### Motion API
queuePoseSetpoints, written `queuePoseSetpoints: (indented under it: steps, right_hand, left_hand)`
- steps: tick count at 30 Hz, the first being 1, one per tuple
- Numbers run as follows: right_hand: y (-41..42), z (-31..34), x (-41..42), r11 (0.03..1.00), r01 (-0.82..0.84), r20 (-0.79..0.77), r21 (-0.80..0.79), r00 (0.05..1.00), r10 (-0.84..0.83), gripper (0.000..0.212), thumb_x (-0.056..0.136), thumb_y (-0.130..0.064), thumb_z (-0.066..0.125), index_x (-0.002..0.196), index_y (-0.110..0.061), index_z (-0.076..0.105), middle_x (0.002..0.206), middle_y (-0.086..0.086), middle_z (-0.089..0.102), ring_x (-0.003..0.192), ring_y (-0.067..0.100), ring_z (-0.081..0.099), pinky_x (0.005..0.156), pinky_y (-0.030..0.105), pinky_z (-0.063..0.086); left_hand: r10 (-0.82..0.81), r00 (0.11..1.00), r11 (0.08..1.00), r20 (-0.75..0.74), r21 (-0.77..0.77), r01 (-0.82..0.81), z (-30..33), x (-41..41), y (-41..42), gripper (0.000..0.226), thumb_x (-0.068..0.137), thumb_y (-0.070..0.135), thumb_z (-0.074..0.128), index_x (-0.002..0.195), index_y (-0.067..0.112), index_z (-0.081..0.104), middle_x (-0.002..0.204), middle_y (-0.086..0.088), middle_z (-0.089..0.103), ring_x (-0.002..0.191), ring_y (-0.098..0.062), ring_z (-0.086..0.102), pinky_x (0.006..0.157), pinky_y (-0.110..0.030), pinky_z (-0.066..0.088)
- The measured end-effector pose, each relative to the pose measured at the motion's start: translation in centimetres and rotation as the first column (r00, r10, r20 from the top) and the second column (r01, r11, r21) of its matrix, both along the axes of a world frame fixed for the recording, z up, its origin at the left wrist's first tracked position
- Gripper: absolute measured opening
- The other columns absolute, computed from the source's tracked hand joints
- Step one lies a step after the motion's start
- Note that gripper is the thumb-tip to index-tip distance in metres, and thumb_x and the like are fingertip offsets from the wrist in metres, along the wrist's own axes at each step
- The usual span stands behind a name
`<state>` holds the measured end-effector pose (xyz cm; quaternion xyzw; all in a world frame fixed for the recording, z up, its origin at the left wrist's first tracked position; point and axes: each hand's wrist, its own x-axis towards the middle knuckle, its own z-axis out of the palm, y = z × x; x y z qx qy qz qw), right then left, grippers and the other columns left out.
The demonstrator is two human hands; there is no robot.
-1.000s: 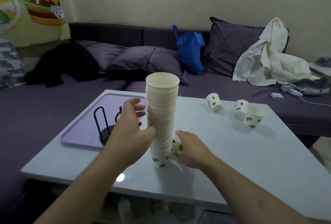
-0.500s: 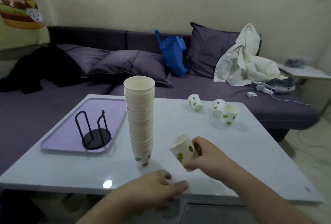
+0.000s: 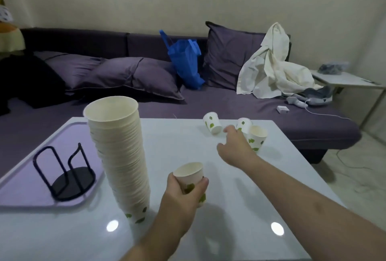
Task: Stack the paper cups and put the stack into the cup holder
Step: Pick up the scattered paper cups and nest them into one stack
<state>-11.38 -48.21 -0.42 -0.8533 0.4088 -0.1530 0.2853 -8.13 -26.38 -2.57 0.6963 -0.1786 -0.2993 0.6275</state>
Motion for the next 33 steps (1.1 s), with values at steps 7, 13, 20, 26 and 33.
queuePoseSetpoints:
  steps: [7, 13, 20, 26, 33]
  right_hand:
    - [-8.9, -2.0, 10.9, 0.995, 0.010, -0.165, -0.098, 0.986, -0.027, 0.094, 0.094, -0.023, 0.062, 0.166, -0.047, 0.007, 0.175, 0.011, 0.000, 0.157, 0.042, 0.016, 0.115, 0.052, 0.038]
    - [-10.7, -4.4, 12.7, 0.996, -0.039, -0.220, -0.074, 0.975, 0.021, 0.063, 0.091, -0.027, 0.065, 0.145, -0.041, 0.037, 0.141, 0.012, 0.043, 0.116, 0.039, 0.057, 0.095, 0.047, 0.054]
    - [-2.6, -3.1, 6.1, 0.985, -0.170, -0.104, -0.025, 0.980, 0.167, 0.044, 0.088, -0.030, 0.070, 0.121, -0.026, 0.040, 0.103, 0.007, 0.061, 0.090, 0.028, 0.062, 0.072, 0.039, 0.054]
    - [5.3, 3.6, -3.7, 0.888, -0.241, 0.451, 0.392, 0.892, 0.043, 0.071, 0.084, -0.018, 0.086, 0.143, -0.027, 0.049, 0.125, 0.006, 0.060, 0.110, 0.024, 0.063, 0.086, 0.035, 0.055]
    - [11.6, 14.1, -8.4, 0.915, -0.320, 0.712, 0.247, 0.700, 0.053, 0.064, 0.079, -0.032, 0.086, 0.137, -0.020, 0.063, 0.121, 0.008, 0.071, 0.111, 0.028, 0.070, 0.099, 0.048, 0.058]
  left_hand:
    - [0.013, 1.000, 1.000, -0.023, 0.006, -0.013, -2.4, 3.4, -3.0, 0.037, 0.089, 0.033, 0.082, 0.111, 0.034, 0.052, 0.110, 0.008, 0.069, 0.095, -0.003, 0.066, 0.078, -0.021, 0.052]
    - [-0.023, 0.998, 0.997, 0.059, 0.075, 0.018, -3.7, 2.9, -1.9, 0.043, 0.082, 0.038, 0.087, 0.113, 0.036, 0.057, 0.093, 0.012, 0.072, 0.083, 0.006, 0.069, 0.073, -0.013, 0.053]
    - [-0.102, 0.993, 0.994, 0.063, -0.023, 0.104, -0.1, 0.4, 0.0, 0.035, 0.088, 0.026, 0.084, 0.113, 0.027, 0.061, 0.099, 0.001, 0.072, 0.080, 0.005, 0.069, 0.068, -0.012, 0.053]
    - [-0.091, 0.984, 0.994, 0.156, -0.050, 0.100, 5.4, -2.3, 3.7, 0.052, 0.091, 0.047, 0.077, 0.128, 0.039, 0.042, 0.110, 0.023, 0.063, 0.100, 0.000, 0.062, 0.078, -0.009, 0.048]
    - [0.034, 0.928, 0.964, 0.370, -0.259, 0.068, 13.9, -3.5, 8.5, 0.059, 0.089, 0.042, 0.080, 0.136, 0.040, 0.044, 0.113, 0.021, 0.065, 0.100, 0.001, 0.068, 0.073, -0.012, 0.056]
